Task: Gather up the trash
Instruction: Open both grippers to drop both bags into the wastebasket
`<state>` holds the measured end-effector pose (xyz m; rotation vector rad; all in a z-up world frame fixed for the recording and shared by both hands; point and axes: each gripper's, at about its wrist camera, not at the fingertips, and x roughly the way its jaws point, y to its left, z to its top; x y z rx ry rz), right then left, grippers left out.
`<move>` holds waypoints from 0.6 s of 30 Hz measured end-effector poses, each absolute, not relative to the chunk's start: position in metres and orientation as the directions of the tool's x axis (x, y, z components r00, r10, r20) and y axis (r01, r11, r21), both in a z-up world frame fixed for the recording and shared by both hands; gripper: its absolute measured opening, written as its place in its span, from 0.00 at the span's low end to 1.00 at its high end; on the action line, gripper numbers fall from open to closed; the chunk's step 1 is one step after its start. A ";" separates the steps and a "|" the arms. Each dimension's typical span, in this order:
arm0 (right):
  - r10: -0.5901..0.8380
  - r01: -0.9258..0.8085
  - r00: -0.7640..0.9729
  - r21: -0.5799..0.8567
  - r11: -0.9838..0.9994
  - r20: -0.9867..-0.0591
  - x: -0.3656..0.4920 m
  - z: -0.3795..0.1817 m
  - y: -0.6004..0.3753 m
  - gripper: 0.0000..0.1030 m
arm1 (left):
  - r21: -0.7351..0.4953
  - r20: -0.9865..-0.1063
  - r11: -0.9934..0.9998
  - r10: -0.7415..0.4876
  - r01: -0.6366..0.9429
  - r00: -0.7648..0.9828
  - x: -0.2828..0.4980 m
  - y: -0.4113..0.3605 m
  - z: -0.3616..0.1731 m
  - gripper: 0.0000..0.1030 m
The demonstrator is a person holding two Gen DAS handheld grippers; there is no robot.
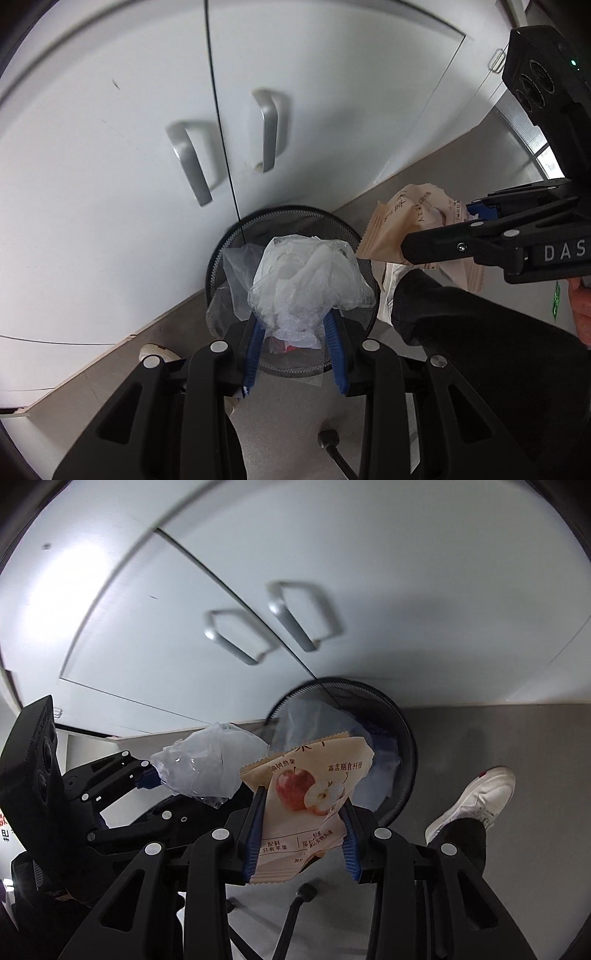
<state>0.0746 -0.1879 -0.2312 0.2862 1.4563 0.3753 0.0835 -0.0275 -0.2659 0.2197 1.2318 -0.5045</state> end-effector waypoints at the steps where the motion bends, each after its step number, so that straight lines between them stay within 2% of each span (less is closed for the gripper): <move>1: 0.419 -0.064 0.063 0.415 0.908 -0.906 0.077 -0.238 -0.190 0.39 | -0.105 -0.943 0.871 -0.241 0.480 0.231 0.086 -0.029 -0.272 0.31; 6: 0.438 -0.009 0.011 0.438 0.899 -0.899 0.087 -0.273 -0.200 0.40 | -0.112 -0.960 0.871 -0.219 0.478 0.175 0.098 -0.036 -0.307 0.33; 10: 0.446 0.018 -0.023 0.446 0.895 -0.895 0.091 -0.288 -0.201 0.45 | -0.121 -0.968 0.873 -0.210 0.473 0.140 0.106 -0.040 -0.326 0.35; 15: 0.434 0.018 -0.025 0.433 0.901 -0.901 0.093 -0.293 -0.202 0.53 | -0.090 -0.974 0.872 -0.177 0.481 0.138 0.108 -0.043 -0.337 0.51; 16: 0.429 0.018 -0.018 0.428 0.903 -0.903 0.093 -0.291 -0.203 0.62 | -0.090 -0.975 0.871 -0.175 0.483 0.136 0.106 -0.043 -0.339 0.53; 17: 0.423 0.019 -0.011 0.423 0.906 -0.906 0.093 -0.288 -0.204 0.72 | -0.087 -0.977 0.871 -0.170 0.484 0.131 0.106 -0.044 -0.341 0.63; 18: 0.422 0.016 -0.006 0.421 0.907 -0.907 0.093 -0.286 -0.205 0.77 | -0.075 -0.978 0.871 -0.160 0.485 0.135 0.106 -0.044 -0.341 0.69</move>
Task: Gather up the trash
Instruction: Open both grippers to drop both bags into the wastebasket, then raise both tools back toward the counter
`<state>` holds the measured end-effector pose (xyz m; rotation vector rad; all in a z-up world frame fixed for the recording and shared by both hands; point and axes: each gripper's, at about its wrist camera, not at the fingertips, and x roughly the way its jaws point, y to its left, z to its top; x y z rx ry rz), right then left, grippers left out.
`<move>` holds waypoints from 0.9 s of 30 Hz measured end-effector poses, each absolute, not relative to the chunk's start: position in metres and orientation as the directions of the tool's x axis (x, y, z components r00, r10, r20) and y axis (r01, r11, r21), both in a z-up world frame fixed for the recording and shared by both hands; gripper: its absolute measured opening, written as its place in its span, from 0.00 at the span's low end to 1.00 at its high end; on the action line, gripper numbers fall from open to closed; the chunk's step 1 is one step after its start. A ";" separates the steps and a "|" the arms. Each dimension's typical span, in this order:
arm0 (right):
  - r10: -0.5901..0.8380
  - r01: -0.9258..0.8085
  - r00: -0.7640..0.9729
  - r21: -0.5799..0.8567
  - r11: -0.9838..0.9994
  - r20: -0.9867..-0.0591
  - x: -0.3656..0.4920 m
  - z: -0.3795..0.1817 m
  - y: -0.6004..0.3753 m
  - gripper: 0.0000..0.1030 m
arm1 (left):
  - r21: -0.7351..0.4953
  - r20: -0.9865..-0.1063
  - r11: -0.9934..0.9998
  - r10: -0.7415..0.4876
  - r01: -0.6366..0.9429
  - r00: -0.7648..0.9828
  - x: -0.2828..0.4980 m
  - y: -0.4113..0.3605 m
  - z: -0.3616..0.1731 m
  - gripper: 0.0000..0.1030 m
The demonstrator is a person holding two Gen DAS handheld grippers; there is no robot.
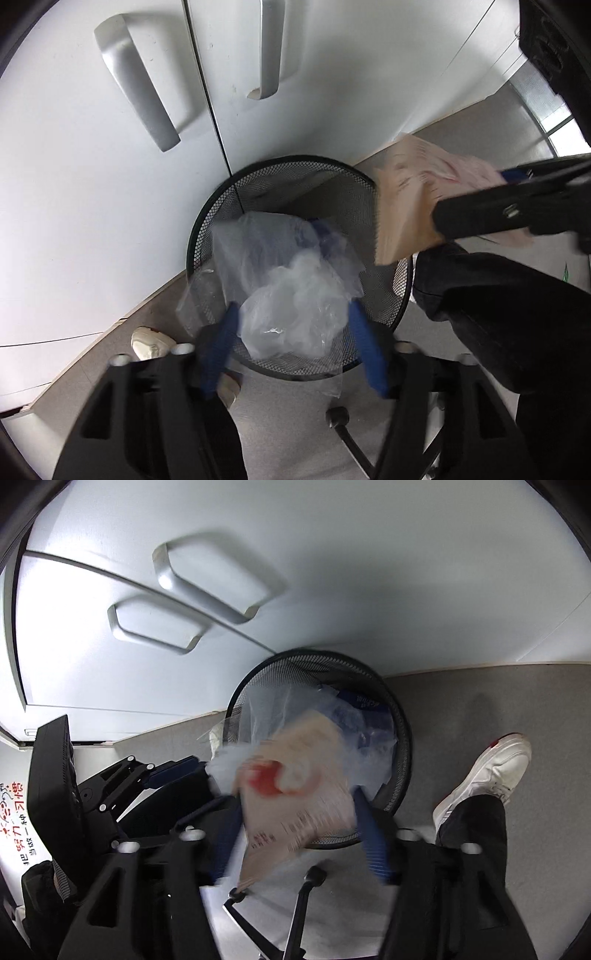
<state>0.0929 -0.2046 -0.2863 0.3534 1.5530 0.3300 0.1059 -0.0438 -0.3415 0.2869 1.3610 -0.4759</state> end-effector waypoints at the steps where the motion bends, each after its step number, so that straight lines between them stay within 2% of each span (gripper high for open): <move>1: 0.416 0.014 -0.005 0.416 0.909 -0.909 0.093 -0.284 -0.205 0.85 | -0.070 -0.977 0.870 -0.157 0.487 0.141 0.106 -0.044 -0.342 0.69; 7: 0.386 0.006 0.002 0.386 0.922 -0.922 0.090 -0.272 -0.203 0.90 | -0.058 -0.978 0.870 -0.149 0.490 0.149 0.103 -0.042 -0.333 0.70; 15: 0.299 -0.015 0.064 0.298 0.954 -0.952 0.075 -0.234 -0.201 0.94 | -0.055 -0.963 0.881 -0.172 0.469 0.209 0.090 -0.035 -0.294 0.79; 23: 0.161 -0.056 0.216 0.152 0.987 -0.963 0.029 -0.166 -0.183 0.94 | -0.063 -0.923 0.918 -0.203 0.393 0.328 0.061 -0.019 -0.242 0.96; 27: 0.125 -0.073 0.326 0.107 0.992 -0.937 0.005 -0.117 -0.173 0.95 | -0.069 -0.895 0.928 -0.220 0.367 0.388 0.043 -0.010 -0.207 0.96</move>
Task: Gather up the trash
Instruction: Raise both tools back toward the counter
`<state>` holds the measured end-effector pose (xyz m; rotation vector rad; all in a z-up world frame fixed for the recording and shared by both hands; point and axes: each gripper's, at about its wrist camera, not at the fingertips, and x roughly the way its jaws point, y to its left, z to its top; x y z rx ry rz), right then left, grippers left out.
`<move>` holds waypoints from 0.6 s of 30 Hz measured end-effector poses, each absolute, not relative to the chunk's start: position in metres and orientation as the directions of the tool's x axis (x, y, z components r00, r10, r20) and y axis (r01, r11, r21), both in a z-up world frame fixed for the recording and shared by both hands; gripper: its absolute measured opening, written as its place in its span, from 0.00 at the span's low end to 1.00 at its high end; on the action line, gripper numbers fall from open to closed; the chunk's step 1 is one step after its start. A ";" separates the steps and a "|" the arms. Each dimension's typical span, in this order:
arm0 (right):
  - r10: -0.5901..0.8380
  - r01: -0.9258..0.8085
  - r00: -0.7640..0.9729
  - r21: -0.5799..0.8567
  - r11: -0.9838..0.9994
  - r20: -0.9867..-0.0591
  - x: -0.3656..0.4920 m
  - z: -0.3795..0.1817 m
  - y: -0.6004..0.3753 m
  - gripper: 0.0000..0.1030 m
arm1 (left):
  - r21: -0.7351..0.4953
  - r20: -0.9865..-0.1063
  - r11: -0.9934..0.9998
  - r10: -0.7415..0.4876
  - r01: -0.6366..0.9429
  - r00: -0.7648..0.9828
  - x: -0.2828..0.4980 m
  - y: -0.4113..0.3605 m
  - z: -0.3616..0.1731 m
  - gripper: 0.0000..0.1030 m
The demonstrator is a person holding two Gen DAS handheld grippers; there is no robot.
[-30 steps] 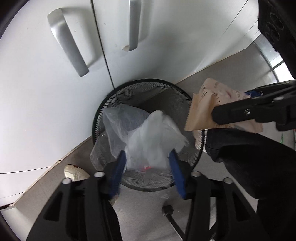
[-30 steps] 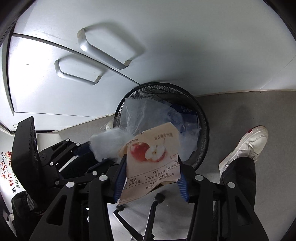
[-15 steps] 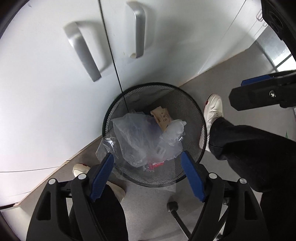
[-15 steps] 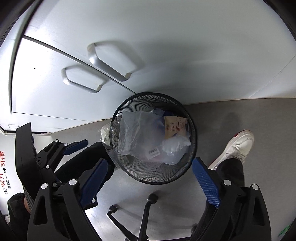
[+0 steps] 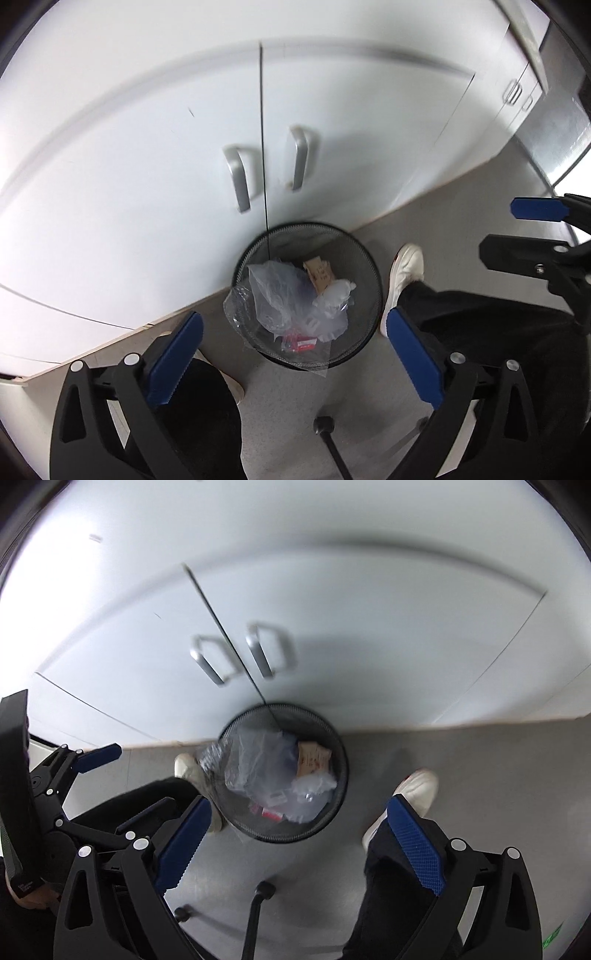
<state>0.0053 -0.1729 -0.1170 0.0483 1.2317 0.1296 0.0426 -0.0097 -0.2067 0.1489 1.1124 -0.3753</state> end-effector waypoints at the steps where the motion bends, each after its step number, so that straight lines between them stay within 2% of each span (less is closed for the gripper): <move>1: 0.124 -0.076 0.354 0.104 0.992 -0.927 0.000 -0.103 -0.171 0.96 | -0.070 -0.888 0.928 -0.225 0.365 0.400 0.039 -0.007 -0.198 0.96; 7: 0.145 -0.115 0.527 0.099 0.988 -0.837 -0.028 -0.010 -0.162 0.96 | -0.053 -0.820 0.937 -0.238 0.344 0.521 0.009 0.002 -0.125 0.96; 11: 0.181 -0.130 0.620 0.127 0.983 -0.764 -0.034 0.052 -0.167 0.97 | -0.034 -0.744 0.966 -0.197 0.258 0.639 -0.004 0.018 -0.056 0.96; 18: 0.220 -0.152 0.709 0.159 0.976 -0.670 -0.018 0.129 -0.181 0.97 | -0.041 -0.644 0.975 -0.192 0.217 0.741 0.000 0.044 0.046 0.96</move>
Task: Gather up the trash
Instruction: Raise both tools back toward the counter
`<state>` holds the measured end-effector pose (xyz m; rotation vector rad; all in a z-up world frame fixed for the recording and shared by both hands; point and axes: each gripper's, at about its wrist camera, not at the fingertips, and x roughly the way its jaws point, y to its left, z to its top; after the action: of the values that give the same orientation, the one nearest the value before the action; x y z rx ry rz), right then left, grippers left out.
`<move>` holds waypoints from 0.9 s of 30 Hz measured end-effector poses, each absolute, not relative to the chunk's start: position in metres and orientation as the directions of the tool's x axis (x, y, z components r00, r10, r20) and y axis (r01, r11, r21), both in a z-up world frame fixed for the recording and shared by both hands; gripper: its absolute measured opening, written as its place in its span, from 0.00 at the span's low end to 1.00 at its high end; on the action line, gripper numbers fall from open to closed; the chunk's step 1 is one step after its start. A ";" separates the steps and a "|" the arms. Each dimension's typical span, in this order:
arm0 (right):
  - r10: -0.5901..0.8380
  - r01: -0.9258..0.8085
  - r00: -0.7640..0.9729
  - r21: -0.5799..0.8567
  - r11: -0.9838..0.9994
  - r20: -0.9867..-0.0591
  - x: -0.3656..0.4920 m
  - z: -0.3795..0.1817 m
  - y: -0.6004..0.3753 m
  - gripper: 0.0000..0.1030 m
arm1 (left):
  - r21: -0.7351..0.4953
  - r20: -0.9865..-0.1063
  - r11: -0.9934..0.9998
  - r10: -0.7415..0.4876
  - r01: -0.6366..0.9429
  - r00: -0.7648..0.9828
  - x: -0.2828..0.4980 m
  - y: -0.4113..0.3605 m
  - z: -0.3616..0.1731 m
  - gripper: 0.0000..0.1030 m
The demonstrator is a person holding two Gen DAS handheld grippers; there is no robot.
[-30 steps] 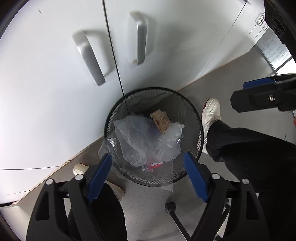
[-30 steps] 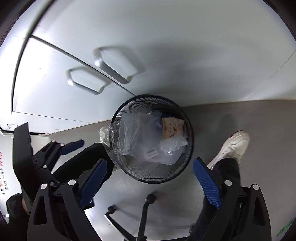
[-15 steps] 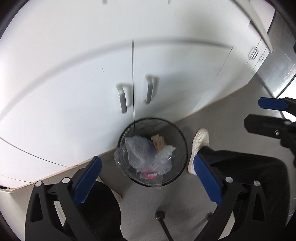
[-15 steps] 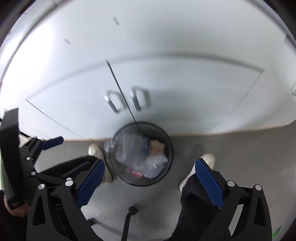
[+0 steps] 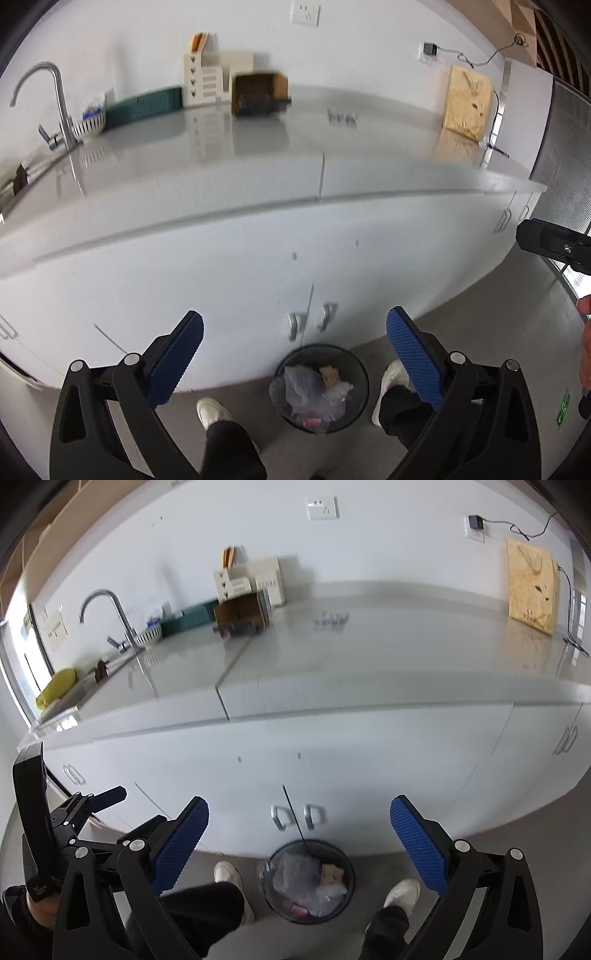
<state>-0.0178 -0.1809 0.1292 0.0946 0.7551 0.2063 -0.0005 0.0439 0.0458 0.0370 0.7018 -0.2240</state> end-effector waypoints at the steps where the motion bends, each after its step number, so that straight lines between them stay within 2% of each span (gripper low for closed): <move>1: 0.218 -0.155 0.716 0.154 0.976 -0.663 -0.013 0.137 -0.182 0.97 | -0.033 -0.634 0.977 -0.182 0.209 0.751 0.003 0.046 0.054 0.96; 4: 0.211 -0.157 0.734 0.141 0.977 -0.645 0.007 0.152 -0.187 0.97 | -0.027 -0.612 0.980 -0.172 0.197 0.772 0.018 0.050 0.082 0.96; 11: 0.234 -0.198 0.750 0.127 0.972 -0.619 0.077 0.167 -0.194 0.97 | 0.066 -0.600 0.990 -0.062 0.126 0.798 0.080 0.049 0.122 0.96; 27: 0.127 -0.082 0.614 0.097 0.992 -0.779 0.301 0.136 -0.190 0.97 | 0.095 -0.622 0.994 0.011 0.062 0.783 0.271 0.046 0.147 0.96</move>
<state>0.3015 -0.1898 0.1356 0.0533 0.9023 0.1201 0.2712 0.0461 0.1468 0.1128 0.6709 -0.0278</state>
